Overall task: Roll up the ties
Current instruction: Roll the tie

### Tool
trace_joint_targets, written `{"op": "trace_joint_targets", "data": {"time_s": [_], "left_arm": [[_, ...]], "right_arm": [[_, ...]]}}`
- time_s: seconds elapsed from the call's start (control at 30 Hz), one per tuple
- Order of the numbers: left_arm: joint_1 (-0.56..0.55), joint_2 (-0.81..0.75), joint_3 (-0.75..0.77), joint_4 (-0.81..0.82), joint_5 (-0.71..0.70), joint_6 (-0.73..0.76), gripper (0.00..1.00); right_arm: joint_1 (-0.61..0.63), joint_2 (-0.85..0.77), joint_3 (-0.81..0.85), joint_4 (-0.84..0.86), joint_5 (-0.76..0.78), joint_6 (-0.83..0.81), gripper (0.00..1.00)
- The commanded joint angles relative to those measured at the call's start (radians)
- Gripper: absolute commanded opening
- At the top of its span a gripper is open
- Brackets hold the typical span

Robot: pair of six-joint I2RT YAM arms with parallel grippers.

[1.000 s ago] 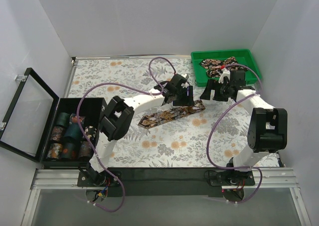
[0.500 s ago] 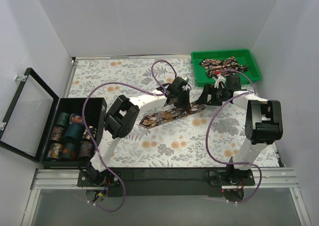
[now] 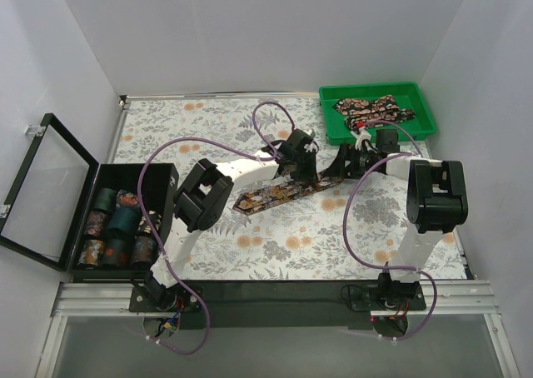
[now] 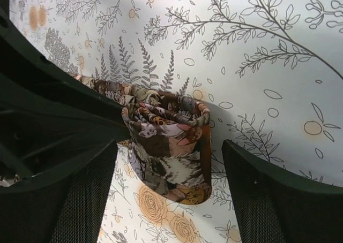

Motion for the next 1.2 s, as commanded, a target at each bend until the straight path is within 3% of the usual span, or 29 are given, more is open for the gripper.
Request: {"op": "trace_joint_targets", "data": {"time_s": [0.0,0.4,0.63,0.77,0.8,0.9,1.17], "left_arm": [[0.005,-0.009,-0.02,-0.003,-0.016,-0.008,0.23],[0.008,0.011,-0.047,0.02,0.017,-0.049,0.23],[0.008,-0.031,-0.105,0.063,0.03,-0.075,0.24],[0.01,-0.117,-0.176,0.073,0.008,-0.06,0.34],[0.01,-0.165,-0.188,0.071,0.002,-0.054,0.42],[0.022,-0.27,-0.255,0.06,-0.03,-0.019,0.48],[0.134,-0.451,-0.429,-0.018,-0.027,0.081,0.49]], "right_arm": [[0.001,0.036,-0.04,0.048,-0.058,-0.01,0.72],[0.0,0.11,-0.074,0.098,-0.167,0.022,0.5],[0.0,0.081,-0.034,0.085,-0.136,0.011,0.18],[0.001,0.078,0.007,0.003,-0.099,-0.03,0.05],[0.0,0.078,0.026,-0.017,-0.09,-0.044,0.01],[0.0,0.066,0.063,-0.091,-0.043,-0.091,0.01],[0.009,0.02,0.135,-0.238,0.128,-0.194,0.01]]}}
